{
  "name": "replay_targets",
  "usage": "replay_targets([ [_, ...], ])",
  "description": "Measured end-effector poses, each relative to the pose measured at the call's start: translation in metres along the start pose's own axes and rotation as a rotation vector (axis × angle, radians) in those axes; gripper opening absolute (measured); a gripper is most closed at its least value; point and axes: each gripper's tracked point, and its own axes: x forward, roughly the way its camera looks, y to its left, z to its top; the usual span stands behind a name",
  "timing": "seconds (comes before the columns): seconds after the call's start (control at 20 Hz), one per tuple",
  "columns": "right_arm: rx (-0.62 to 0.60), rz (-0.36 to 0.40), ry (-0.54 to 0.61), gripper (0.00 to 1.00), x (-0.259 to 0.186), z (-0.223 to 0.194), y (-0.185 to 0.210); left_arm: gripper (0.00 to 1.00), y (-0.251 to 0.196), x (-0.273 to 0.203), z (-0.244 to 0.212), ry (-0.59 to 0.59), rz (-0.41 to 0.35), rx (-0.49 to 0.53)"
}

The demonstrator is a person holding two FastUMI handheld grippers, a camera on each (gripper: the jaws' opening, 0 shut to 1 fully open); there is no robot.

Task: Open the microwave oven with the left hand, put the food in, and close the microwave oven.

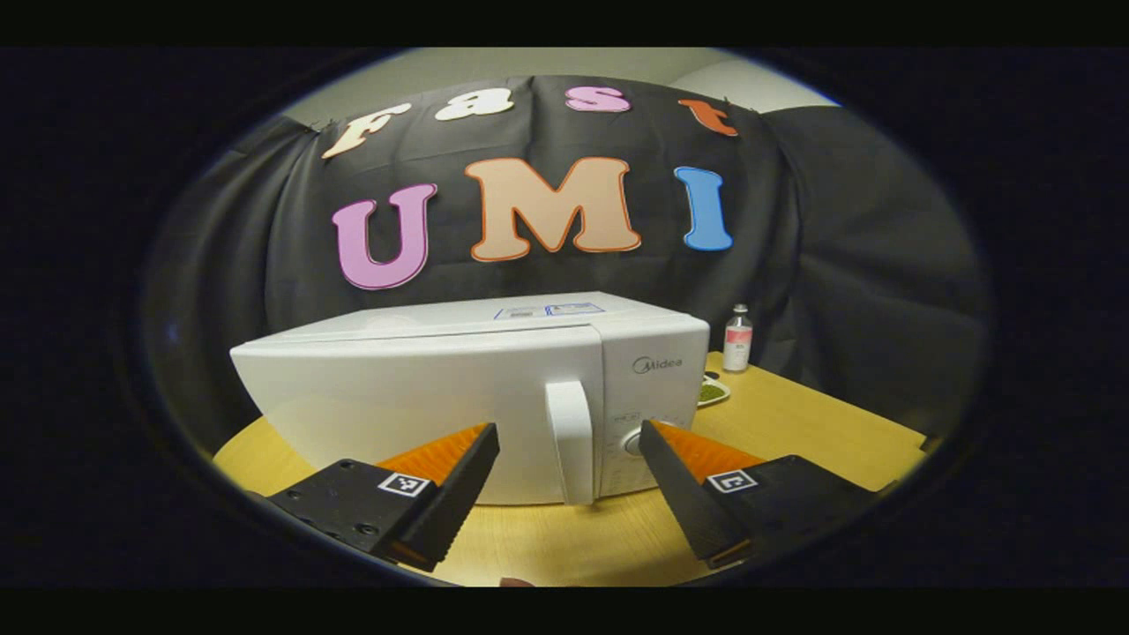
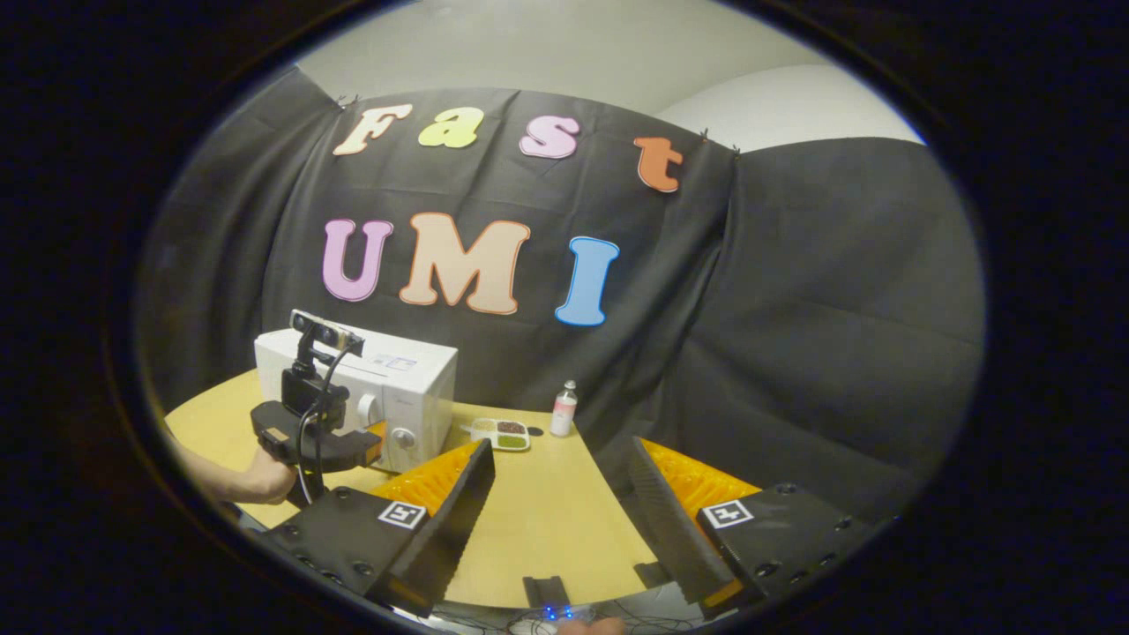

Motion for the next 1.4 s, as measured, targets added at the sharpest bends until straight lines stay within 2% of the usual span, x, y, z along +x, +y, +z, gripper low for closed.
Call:
replay_targets([
  [0.35,-0.034,-0.019,-0.006,0.97,0.002,0.004,-0.004,0.83,-0.008,0.012,-0.025,0.06,-0.011,-0.019],
  [0.5,-0.075,-0.013,-0.015,0.97,0.0,0.005,0.0,0.8,-0.005,0.013,-0.028,0.066,-0.01,-0.008],
  [0.6,-0.081,-0.013,-0.016,0.97,-0.001,0.005,0.0,0.68,-0.002,0.014,-0.03,0.075,-0.01,-0.01],
  [0.65,-0.075,-0.018,-0.017,0.97,-0.001,0.005,-0.001,0.55,-0.004,0.017,-0.032,0.079,-0.009,-0.01],
  [0.7,-0.066,-0.018,-0.013,0.97,-0.001,0.005,-0.002,0.51,-0.005,0.02,-0.033,0.084,-0.008,0.0],
  [0.75,-0.059,-0.019,-0.011,0.97,-0.002,0.004,-0.002,0.33,-0.005,0.018,-0.032,0.084,-0.006,0.005],
  [0.8,-0.055,-0.021,-0.009,0.97,-0.001,0.004,-0.003,0.28,-0.005,0.019,-0.033,0.082,-0.013,0.016],
  [0.95,-0.041,-0.022,-0.01,0.97,-0.002,0.005,-0.004,0.2,-0.006,0.018,-0.03,0.047,-0.057,-0.009],
  [1.15,-0.034,-0.016,-0.015,0.97,-0.005,0.006,-0.001,0.0,-0.009,0.017,-0.032,0.072,-0.118,-0.001],
  [1.25,-0.036,-0.007,-0.019,0.97,-0.007,0.008,0.003,0.01,-0.01,0.014,-0.031,0.079,-0.143,0.01],
  [1.35,-0.036,0.002,-0.029,0.97,-0.007,0.01,0.007,0.0,-0.008,-0.009,-0.044,0.128,-0.155,-0.031],
  [1.4,-0.035,0.003,-0.035,0.97,-0.006,0.011,0.008,0.0,-0.009,-0.022,-0.037,0.078,-0.165,-0.027],
])
